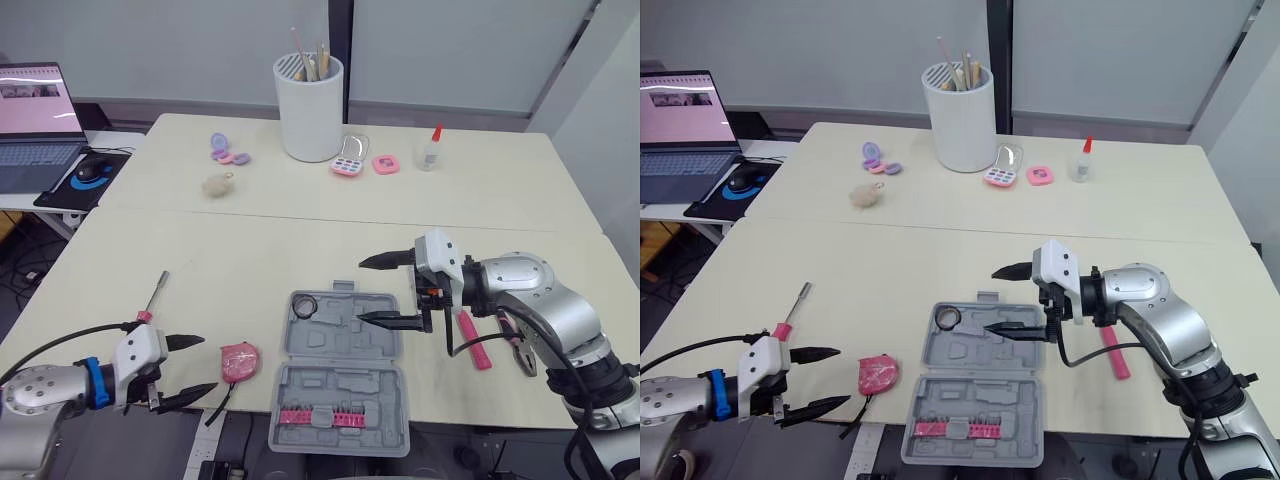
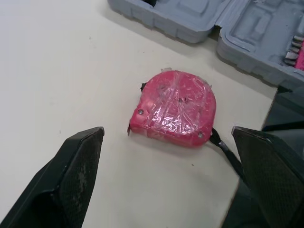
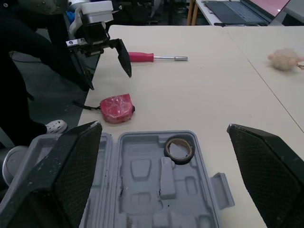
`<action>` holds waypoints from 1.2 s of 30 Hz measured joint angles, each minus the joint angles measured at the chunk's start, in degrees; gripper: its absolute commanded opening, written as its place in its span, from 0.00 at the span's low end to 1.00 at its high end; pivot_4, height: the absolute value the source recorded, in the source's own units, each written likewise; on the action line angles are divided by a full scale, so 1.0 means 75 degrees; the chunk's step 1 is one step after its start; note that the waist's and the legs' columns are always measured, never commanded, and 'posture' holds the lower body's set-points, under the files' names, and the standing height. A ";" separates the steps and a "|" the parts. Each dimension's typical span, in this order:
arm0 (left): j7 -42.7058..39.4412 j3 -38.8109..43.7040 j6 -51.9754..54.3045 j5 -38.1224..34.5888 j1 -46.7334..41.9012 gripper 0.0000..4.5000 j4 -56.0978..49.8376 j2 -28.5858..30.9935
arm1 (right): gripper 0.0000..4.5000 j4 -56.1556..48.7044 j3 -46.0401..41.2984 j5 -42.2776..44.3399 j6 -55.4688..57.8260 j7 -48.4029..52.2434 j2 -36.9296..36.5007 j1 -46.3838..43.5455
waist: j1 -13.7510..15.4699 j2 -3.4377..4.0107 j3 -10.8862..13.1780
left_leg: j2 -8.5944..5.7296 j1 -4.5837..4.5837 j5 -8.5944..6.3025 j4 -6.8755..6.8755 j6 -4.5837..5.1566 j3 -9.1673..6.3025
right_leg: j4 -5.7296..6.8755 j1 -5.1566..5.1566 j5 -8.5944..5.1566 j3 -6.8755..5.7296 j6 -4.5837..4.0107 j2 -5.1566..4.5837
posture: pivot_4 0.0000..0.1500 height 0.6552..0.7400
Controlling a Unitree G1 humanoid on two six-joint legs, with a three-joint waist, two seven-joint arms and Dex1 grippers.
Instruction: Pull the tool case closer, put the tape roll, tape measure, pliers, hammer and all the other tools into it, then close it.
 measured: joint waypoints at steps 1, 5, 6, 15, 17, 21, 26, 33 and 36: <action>-0.0007 -0.0095 -0.0198 0.0057 -0.0144 1.00 0.0240 -0.0049 | 1.00 -0.0008 -0.0004 -0.0006 0.0011 0.0001 -0.0046 0.0004 | -0.0006 0.0000 0.0000 | 0.0000 0.0000 0.0000 0.0000 0.0000 -0.0001 | 0.0002 0.0000 0.0000 -0.0002 0.0000 0.0001 | 1.00 1.00; -0.0164 -0.0463 -0.0653 0.0167 -0.0590 1.00 0.0960 -0.0228 | 1.00 -0.0122 -0.0020 0.0011 0.0124 0.0002 -0.0197 0.0023 | -0.0016 0.0000 0.0000 | 0.0001 0.0000 0.0000 0.0003 0.0000 -0.0003 | 0.0005 0.0001 0.0003 -0.0003 0.0005 0.0003 | 1.00 1.00; -0.0199 -0.0553 -0.0718 0.0168 -0.0639 1.00 0.1011 -0.0254 | 1.00 -0.0164 -0.0023 0.0021 0.0161 0.0002 -0.0238 0.0031 | -0.0018 0.0000 0.0000 | 0.0001 0.0000 0.0000 0.0004 0.0000 -0.0003 | 0.0005 0.0002 0.0004 -0.0003 0.0007 0.0003 | 1.00 1.00; -0.0234 -0.1137 -0.1120 0.0395 -0.1209 1.00 0.1629 -0.0524 | 1.00 -0.0216 -0.0033 0.0057 0.0237 -0.0034 -0.0367 0.0043 | -0.0018 -0.0001 0.0000 | 0.0000 0.0001 0.0001 0.0010 0.0001 -0.0006 | 0.0009 0.0005 0.0007 -0.0005 0.0012 0.0005 | 1.00 1.00; -0.0191 -0.1232 -0.1246 0.0503 -0.1422 1.00 0.1904 -0.0566 | 1.00 -0.0272 -0.0037 0.0061 0.0255 -0.0026 -0.0457 0.0047 | -0.0018 -0.0001 -0.0001 | -0.0001 0.0001 0.0001 0.0011 0.0001 -0.0005 | 0.0009 0.0005 0.0008 -0.0004 0.0013 0.0005 | 1.00 1.00; -0.0150 -0.1336 -0.1571 0.0623 -0.1690 1.00 0.2369 -0.0667 | 1.00 -0.0353 -0.0075 0.0102 0.0302 -0.0005 -0.0551 0.0047 | -0.0028 0.0000 -0.0001 | -0.0002 0.0002 0.0001 0.0011 0.0001 -0.0004 | 0.0011 0.0005 0.0008 -0.0004 0.0014 0.0005 | 1.00 1.00; -0.0152 -0.1394 -0.1951 0.0669 -0.1854 0.86 0.2760 -0.0753 | 1.00 -0.0356 -0.0079 0.0103 0.0316 0.0027 -0.0729 0.0050 | -0.0024 0.0001 -0.0001 | -0.0002 0.0005 0.0002 0.0021 0.0002 -0.0006 | 0.0024 0.0008 0.0009 -0.0003 0.0015 0.0005 | 1.00 1.00; -0.0148 -0.1398 -0.1933 0.0598 -0.1830 0.73 0.2718 -0.0754 | 1.00 -0.0355 -0.0093 0.0138 0.0321 0.0137 -0.0779 0.0049 | -0.0028 0.0000 -0.0001 | -0.0001 0.0011 0.0003 0.0035 0.0002 -0.0004 | 0.0053 0.0007 0.0008 0.0000 0.0015 0.0005 | 1.00 1.00; -0.0137 -0.1393 -0.1613 0.0483 -0.1527 0.73 0.2170 -0.0732 | 1.00 -0.0356 -0.0282 0.0431 0.0642 0.0155 -0.0798 0.0059 | -0.0029 0.0000 -0.0001 | -0.0001 0.0010 0.0002 0.0038 0.0002 -0.0002 | 0.0053 0.0007 0.0008 0.0004 0.0015 0.0004 | 1.00 1.00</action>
